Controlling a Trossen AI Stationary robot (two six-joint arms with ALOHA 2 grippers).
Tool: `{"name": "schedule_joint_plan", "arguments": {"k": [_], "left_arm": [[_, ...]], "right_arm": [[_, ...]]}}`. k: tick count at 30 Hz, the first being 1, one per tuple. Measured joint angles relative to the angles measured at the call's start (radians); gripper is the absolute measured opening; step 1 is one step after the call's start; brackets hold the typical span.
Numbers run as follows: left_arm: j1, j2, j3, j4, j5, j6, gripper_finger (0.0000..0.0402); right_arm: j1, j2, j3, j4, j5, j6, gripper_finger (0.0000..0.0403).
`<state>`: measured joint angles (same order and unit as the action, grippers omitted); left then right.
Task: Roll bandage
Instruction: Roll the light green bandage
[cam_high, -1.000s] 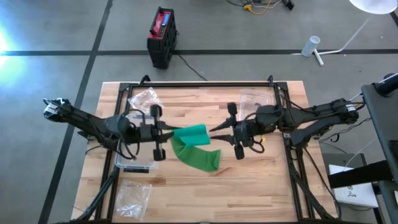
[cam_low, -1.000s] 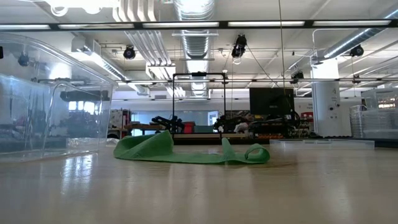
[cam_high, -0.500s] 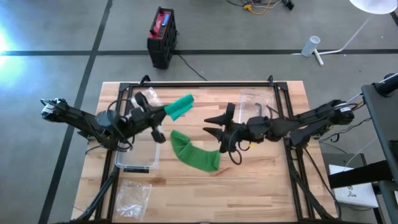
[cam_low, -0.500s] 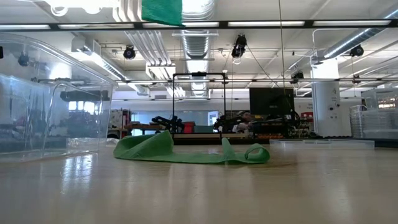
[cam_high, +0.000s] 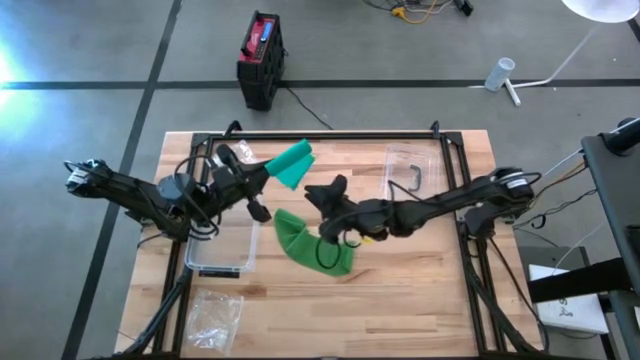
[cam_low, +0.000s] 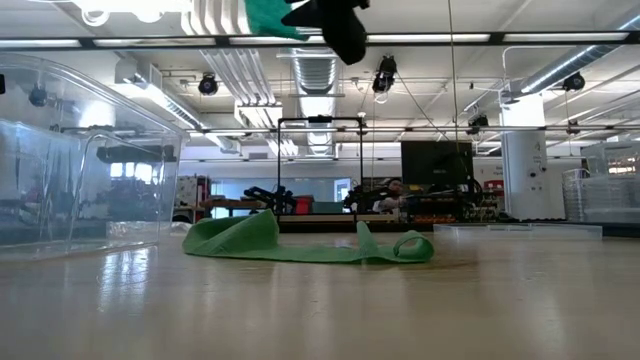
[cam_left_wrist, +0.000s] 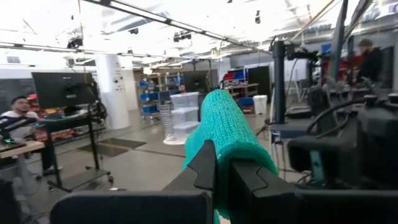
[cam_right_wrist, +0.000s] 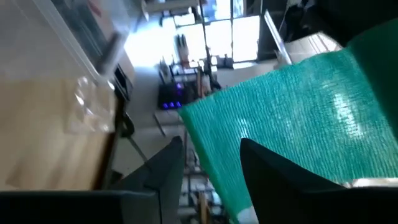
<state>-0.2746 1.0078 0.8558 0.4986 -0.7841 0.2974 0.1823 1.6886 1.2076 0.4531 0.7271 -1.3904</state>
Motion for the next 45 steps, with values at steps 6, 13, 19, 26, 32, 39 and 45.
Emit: {"name": "schedule_joint_plan", "arguments": {"k": [6,13,19,26,32,39,45], "left_arm": [[-0.001,-0.001,0.0,0.024,0.048,-0.056,0.0003],[-0.002,-0.003,0.0,0.053,0.093,-0.101,0.0003],[-0.002,-0.001,0.0,0.099,0.095,-0.124,0.0003],[0.0,0.0,0.0,0.147,0.094,-0.118,0.0003],[0.0,-0.001,0.001,0.16,0.092,-0.096,0.0003],[0.001,-0.021,0.001,0.084,-0.057,0.021,0.0003],[0.011,-0.041,0.001,-0.147,-0.18,0.008,0.0002]], "right_arm": [[-0.008,0.068,0.081,-0.005,0.121,-0.079,0.017],[-0.025,0.074,0.097,0.001,0.122,-0.118,0.0162],[-0.056,0.067,0.131,0.002,0.119,-0.117,0.0127],[-0.085,0.066,0.175,0.004,0.076,-0.112,0.0047],[-0.085,0.067,0.178,-0.003,0.063,-0.101,0.0007],[-0.043,0.053,0.177,-0.144,0.058,0.083,0.0002],[0.015,0.01,0.177,-0.347,0.051,0.246,0.0001]]}}
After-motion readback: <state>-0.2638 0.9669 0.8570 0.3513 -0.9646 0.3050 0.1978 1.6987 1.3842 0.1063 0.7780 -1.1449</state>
